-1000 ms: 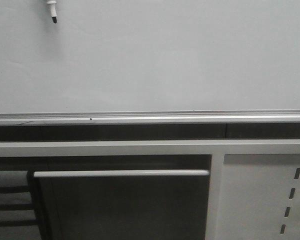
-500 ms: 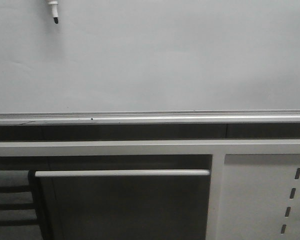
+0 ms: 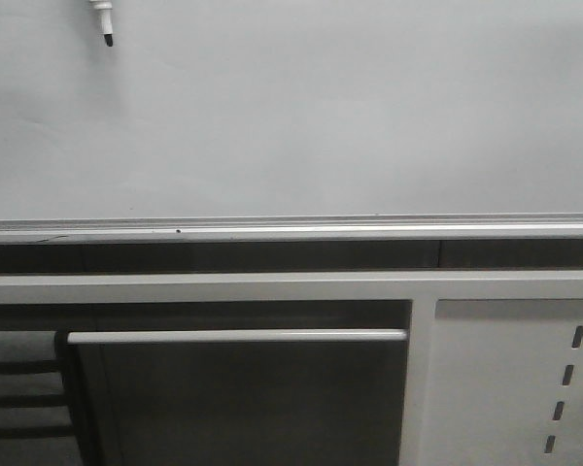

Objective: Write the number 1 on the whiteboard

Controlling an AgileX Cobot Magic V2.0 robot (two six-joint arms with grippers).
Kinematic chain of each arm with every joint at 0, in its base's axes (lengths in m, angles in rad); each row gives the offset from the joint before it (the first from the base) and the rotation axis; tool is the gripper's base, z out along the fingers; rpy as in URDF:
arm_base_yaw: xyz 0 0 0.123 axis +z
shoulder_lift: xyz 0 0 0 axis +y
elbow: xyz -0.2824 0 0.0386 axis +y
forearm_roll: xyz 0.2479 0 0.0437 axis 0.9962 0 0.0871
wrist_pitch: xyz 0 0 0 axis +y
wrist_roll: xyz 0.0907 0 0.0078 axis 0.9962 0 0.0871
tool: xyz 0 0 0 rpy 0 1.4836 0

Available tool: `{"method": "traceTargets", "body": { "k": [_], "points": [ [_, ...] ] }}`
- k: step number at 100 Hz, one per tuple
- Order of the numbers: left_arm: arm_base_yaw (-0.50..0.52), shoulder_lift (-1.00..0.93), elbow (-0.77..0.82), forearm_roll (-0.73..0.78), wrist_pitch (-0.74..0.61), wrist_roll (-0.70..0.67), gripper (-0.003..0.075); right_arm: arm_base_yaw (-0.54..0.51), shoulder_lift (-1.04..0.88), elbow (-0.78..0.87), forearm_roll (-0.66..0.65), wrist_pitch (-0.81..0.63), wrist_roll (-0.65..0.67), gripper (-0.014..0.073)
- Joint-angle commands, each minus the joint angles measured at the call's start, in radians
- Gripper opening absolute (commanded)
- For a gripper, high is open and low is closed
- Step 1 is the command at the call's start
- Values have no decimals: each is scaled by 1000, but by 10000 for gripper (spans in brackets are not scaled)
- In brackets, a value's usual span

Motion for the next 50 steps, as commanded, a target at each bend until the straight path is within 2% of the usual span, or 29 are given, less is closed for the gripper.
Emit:
{"method": "traceTargets", "body": {
  "k": [1,16,23,33,50],
  "points": [
    [-9,26,-34,-69,-114,7,500,3,12,-37,29,-48,-16,34],
    [-14,51,-34,-77,-164,7,470,3,12,-37,59,-86,-16,290],
    [-27,55,-34,-89,-210,10,445,3,12,-37,61,-114,-16,379],
    [-61,77,-34,-89,-318,10,419,3,12,-37,61,-151,-16,385],
    [-147,160,-56,-72,-463,10,419,3,12,-37,61,-186,-16,385]
  ]
}}
